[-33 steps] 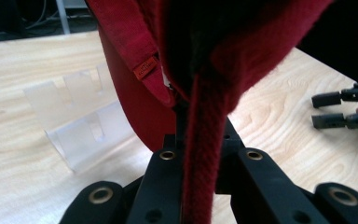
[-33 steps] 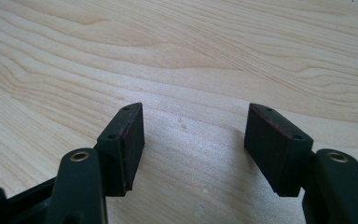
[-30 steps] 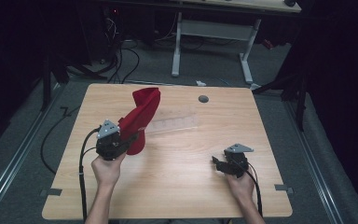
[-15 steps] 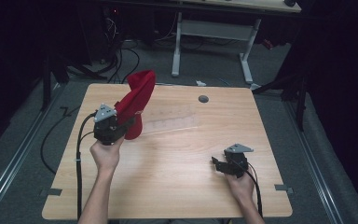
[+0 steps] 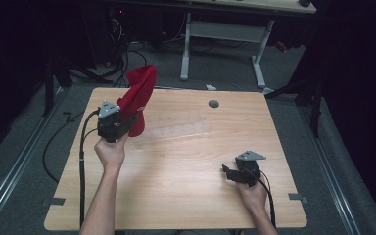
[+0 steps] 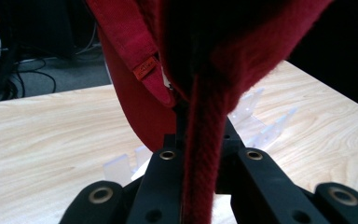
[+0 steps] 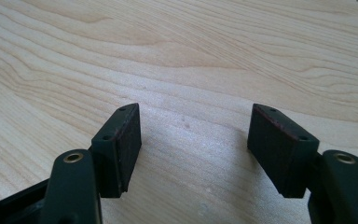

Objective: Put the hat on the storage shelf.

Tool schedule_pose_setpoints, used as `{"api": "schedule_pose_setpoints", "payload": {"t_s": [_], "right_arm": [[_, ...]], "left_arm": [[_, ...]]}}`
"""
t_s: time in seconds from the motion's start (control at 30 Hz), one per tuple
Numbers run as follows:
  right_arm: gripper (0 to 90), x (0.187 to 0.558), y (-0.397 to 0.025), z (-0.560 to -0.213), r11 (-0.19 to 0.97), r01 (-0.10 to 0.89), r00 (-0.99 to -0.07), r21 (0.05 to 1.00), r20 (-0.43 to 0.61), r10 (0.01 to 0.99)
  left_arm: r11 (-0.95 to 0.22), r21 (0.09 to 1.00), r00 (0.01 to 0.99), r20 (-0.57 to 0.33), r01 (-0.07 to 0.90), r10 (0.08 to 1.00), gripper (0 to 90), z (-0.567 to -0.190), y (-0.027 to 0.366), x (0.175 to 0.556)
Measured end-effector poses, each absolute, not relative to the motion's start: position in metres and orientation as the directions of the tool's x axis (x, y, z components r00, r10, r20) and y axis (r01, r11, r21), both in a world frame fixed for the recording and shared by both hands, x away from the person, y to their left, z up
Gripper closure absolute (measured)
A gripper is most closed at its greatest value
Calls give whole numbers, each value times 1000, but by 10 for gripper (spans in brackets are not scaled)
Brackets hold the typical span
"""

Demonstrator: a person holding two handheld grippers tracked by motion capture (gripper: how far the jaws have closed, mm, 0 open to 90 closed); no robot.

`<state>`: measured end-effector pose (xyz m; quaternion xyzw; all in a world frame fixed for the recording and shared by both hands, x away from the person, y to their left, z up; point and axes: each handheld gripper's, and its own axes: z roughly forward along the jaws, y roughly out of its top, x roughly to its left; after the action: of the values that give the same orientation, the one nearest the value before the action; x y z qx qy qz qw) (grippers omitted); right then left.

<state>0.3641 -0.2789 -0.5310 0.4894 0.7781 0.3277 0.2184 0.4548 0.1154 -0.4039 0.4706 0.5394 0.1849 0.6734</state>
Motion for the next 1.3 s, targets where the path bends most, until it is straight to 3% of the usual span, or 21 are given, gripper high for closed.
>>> {"api": "schedule_pose_setpoints", "payload": {"t_s": [0.67,1.3], "right_arm": [[347,363,-278,-531,304,621,-425,723,-15,905],[346,363,-278,-531,311,615,-431,725,-22,902]], "left_arm": [[452,865,308,-500,217,810,847,-421,116,474],[481,840,272,-538,252,798,842,-447,115,478]]}}
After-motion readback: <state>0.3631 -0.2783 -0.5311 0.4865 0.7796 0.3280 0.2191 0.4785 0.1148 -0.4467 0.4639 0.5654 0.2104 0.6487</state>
